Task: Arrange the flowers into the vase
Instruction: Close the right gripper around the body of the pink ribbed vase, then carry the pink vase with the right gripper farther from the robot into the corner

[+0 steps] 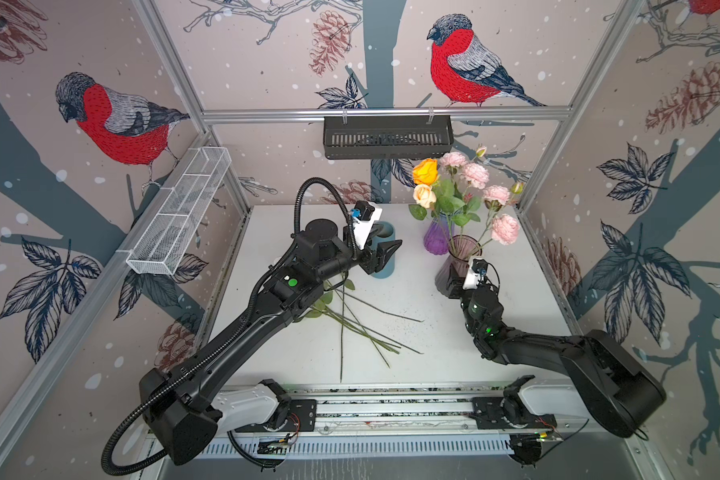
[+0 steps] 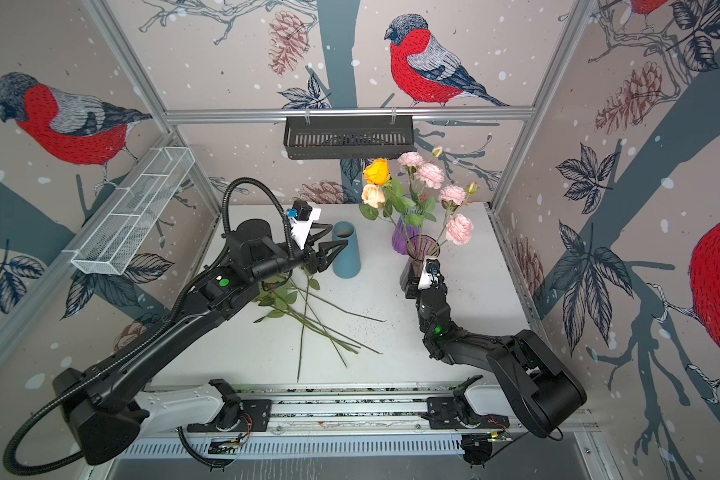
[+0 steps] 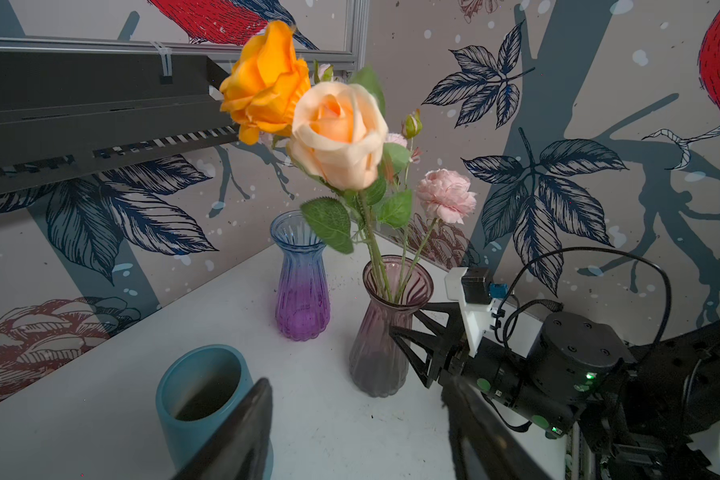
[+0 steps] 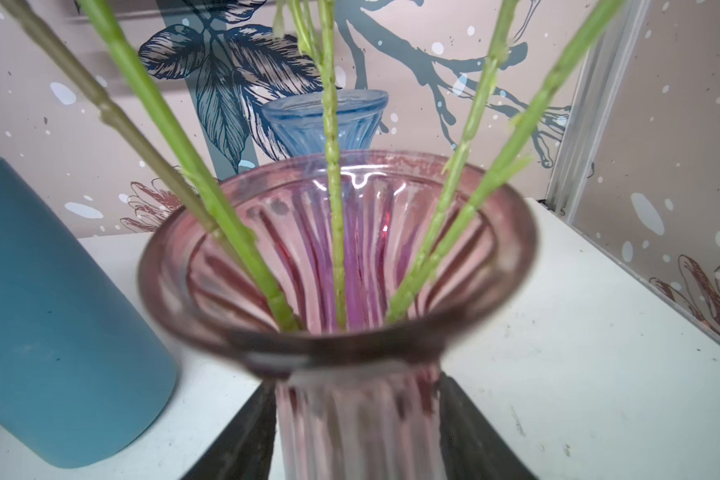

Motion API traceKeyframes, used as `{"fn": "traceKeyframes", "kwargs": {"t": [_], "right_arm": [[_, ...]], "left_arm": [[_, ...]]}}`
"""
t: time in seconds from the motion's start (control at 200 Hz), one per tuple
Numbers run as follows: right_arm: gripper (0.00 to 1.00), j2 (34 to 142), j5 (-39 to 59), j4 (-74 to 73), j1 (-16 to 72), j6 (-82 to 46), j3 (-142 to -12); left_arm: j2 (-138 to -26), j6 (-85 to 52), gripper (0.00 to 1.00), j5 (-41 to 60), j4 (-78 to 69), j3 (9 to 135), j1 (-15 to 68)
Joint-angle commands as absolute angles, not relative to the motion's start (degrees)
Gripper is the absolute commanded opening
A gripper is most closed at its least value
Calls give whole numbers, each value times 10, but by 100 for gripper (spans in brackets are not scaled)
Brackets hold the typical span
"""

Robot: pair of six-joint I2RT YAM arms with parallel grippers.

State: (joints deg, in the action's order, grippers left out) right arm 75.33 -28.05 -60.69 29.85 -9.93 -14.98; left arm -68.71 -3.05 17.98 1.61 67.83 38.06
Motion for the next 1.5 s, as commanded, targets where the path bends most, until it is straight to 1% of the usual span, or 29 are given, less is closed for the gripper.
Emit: {"fn": "traceKeyframes", "kwargs": {"t": [0.0,0.115,0.2,0.23,0.305,0.36,0.53,0.595,0.916,1.151,1.226,1.366,1.446,1.491], "right_arm": [[57,747,-282,-638,280,-84,-145],[53,741,-250,-653,243,-105,-140],[53,744,-233,-638,230,-97,-156],[58,744,-229,-632,229,-93,-163],[79,745,-202,-615,231,-85,-172],[86,743,-180,-614,237,-78,-170],[98,733,-180,-645,277,-52,-145],[100,746,-190,-641,281,-51,-153],[100,864,-239,-632,286,-42,-255],[100,961,-295,-663,308,-34,-315],[98,981,-310,-671,308,-35,-327],[91,1004,-319,-688,305,-25,-342],[83,1010,-323,-691,302,-23,-348],[76,1011,-324,-692,300,-21,-350]], "left_arm": [[-686,-27,66,182,-19,679,380],[-687,-28,66,185,-20,679,380],[-687,-29,66,185,-20,679,380],[-687,-29,65,185,-20,679,380],[-686,-29,66,185,-19,679,380],[-685,-29,66,185,-19,679,380],[-682,-29,66,185,-19,679,380],[-682,-29,66,187,-20,680,380],[-678,-29,66,186,-20,679,376],[-673,-35,66,193,-25,678,364],[-672,-35,66,195,-26,678,363],[-671,-34,66,192,-25,678,362],[-671,-34,66,192,-25,677,362],[-672,-34,66,192,-25,677,361]]}}
